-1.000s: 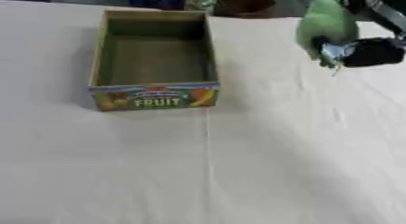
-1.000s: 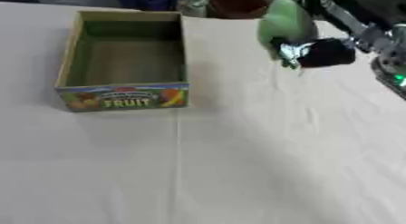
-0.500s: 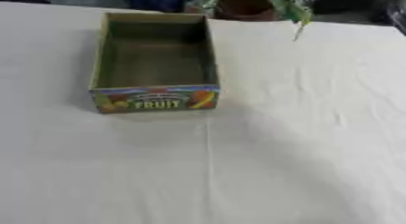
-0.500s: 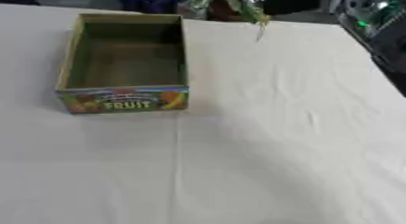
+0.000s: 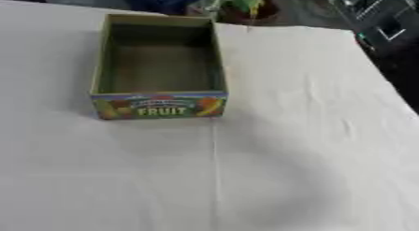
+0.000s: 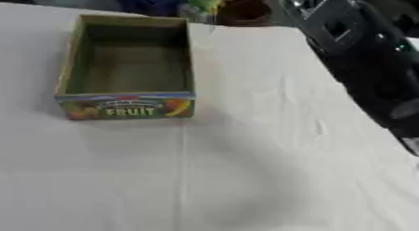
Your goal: Pick up objects on the table and place them in the box.
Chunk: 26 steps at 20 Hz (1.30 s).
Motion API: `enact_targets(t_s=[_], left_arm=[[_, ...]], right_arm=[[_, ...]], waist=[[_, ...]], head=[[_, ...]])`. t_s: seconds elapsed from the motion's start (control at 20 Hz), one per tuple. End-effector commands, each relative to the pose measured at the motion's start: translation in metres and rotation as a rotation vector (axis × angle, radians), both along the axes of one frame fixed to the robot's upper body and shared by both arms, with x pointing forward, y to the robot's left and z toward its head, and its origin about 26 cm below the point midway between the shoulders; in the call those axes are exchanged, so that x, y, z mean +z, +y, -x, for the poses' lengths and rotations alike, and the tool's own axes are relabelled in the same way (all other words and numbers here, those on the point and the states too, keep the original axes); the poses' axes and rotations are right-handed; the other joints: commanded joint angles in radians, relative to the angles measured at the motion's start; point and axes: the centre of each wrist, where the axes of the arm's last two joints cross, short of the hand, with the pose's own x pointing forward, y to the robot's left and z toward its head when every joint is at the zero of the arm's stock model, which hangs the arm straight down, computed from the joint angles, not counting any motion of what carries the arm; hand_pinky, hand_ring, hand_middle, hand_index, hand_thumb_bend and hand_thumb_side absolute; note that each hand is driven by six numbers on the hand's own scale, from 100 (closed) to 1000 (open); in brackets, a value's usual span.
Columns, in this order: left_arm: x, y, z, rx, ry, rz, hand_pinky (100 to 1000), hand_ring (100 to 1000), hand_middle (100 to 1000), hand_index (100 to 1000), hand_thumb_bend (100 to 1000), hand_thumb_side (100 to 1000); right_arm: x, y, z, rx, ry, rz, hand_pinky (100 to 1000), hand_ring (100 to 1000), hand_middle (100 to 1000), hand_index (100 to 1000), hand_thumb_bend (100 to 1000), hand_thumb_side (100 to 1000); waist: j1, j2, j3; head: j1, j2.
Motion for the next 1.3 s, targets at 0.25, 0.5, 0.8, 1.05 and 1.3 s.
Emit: enact_targets(t_s=[0.25, 0.5, 0.8, 1.05, 1.3], left_arm=[[0.019, -0.001, -0.002, -0.025, -0.062, -0.046, 441, 415, 463, 577, 100, 749], [0.02, -0.003, -0.003, -0.036, -0.073, -0.044, 442, 414, 463, 576, 100, 749], [0.023, -0.006, -0.005, -0.056, -0.088, -0.037, 442, 414, 463, 577, 100, 748], [0.024, -0.008, -0.006, -0.065, -0.094, -0.035, 442, 414, 461, 577, 100, 749], [0.025, -0.008, -0.007, -0.066, -0.094, -0.036, 443, 414, 460, 576, 100, 750]], right_arm=[[0.011, 0.012, -0.018, 0.003, -0.019, -0.04, 738, 691, 366, 636, 102, 558], [0.008, 0.03, -0.037, -0.008, -0.039, -0.066, 737, 693, 366, 636, 116, 570], [-0.016, 0.05, -0.065, -0.048, -0.044, -0.037, 734, 695, 369, 637, 118, 568], [-0.028, 0.057, -0.074, -0.051, -0.053, -0.006, 730, 697, 375, 641, 105, 572], [-0.037, 0.061, -0.076, -0.043, -0.069, 0.065, 726, 717, 403, 657, 100, 586]], waist=[[-0.011, 0.0, 0.049], [-0.012, 0.011, 0.074], [-0.01, 0.022, 0.097], [-0.014, 0.026, 0.108], [-0.021, 0.029, 0.109]], head=[[-0.072, -0.031], [-0.101, -0.027], [-0.13, -0.024], [-0.141, -0.037], [-0.139, -0.047]])
